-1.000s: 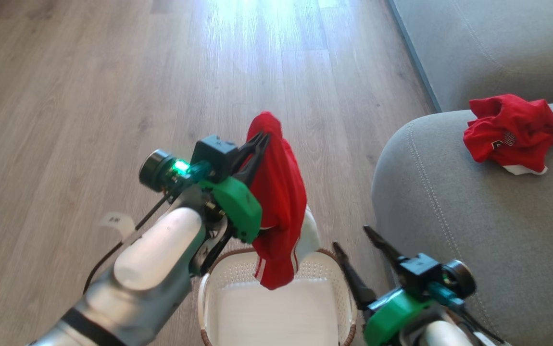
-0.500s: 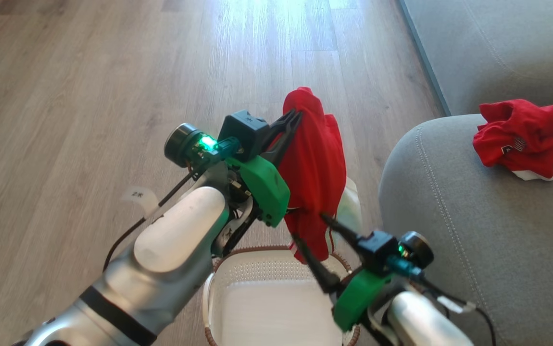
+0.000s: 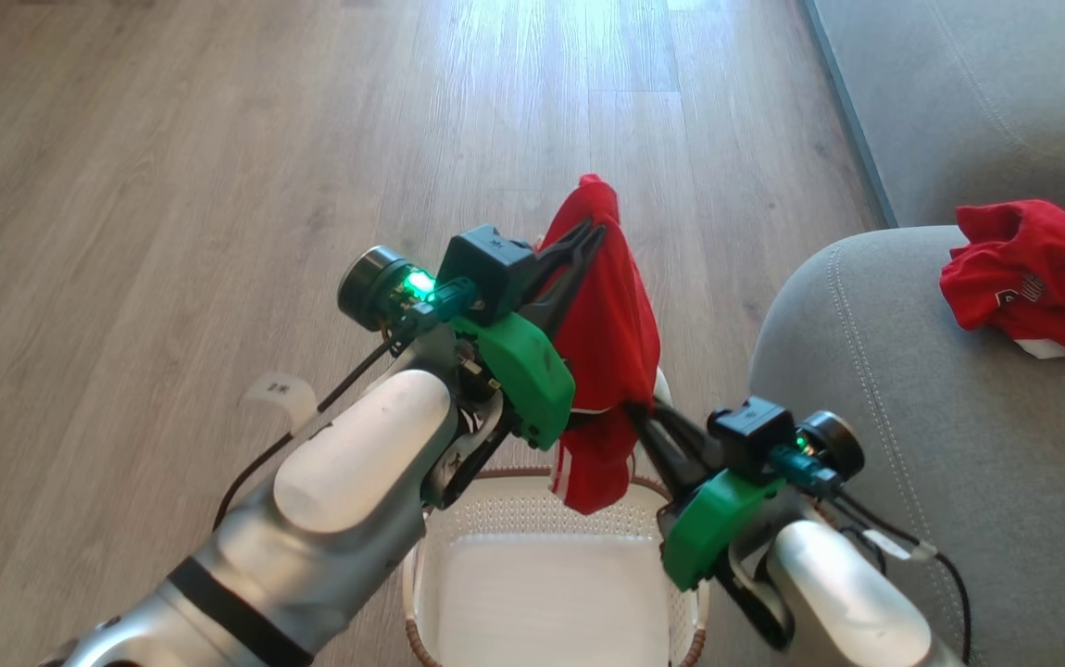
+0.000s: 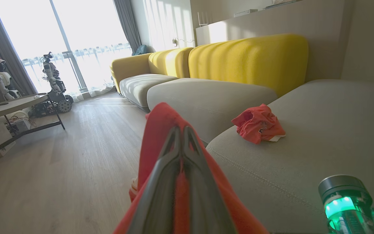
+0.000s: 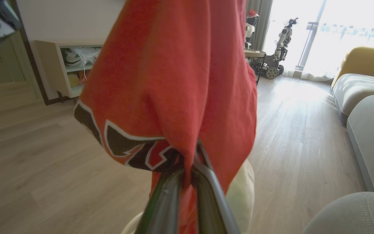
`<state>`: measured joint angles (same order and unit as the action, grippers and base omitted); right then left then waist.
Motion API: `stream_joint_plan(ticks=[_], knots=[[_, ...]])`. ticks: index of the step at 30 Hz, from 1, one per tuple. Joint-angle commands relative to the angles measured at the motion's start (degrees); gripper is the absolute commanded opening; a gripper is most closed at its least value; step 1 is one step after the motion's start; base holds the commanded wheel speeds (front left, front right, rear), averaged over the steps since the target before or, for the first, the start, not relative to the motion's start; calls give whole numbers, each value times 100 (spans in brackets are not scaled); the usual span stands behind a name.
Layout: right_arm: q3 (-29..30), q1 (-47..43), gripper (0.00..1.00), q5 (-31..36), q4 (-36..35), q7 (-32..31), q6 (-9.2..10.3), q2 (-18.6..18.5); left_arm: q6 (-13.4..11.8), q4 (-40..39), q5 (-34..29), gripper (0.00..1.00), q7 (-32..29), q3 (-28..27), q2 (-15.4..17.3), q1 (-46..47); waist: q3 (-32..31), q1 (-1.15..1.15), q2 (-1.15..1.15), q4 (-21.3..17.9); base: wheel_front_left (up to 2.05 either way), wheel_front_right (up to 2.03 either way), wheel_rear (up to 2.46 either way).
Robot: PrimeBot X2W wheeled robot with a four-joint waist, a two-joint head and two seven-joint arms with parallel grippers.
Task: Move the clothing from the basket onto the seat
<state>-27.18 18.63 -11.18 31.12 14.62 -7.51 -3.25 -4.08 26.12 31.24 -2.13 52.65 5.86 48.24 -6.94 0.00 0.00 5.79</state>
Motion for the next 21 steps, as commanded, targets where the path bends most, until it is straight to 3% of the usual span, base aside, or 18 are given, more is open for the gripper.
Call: stream_joint_plan(ticks=[1,2,3,6,21], knots=[[15,398,0,-51,-160,38,2,37,-50,-174,47,0,92,-248,94,277,10,0,0,-10,0,0,0],[49,402,0,-41,-166,38,2,37,-65,-155,47,3,136,-256,116,245,17,0,0,-21,0,0,0],[127,401,0,-11,-183,38,2,37,-86,-97,80,40,178,-273,154,162,27,0,0,-59,0,0,0],[255,393,0,59,-237,38,2,37,-111,-21,104,97,280,-293,219,46,42,0,0,-140,0,0,0],[1301,294,0,777,-647,38,2,37,-169,135,234,100,694,-270,403,-555,90,0,0,-717,0,0,0]])
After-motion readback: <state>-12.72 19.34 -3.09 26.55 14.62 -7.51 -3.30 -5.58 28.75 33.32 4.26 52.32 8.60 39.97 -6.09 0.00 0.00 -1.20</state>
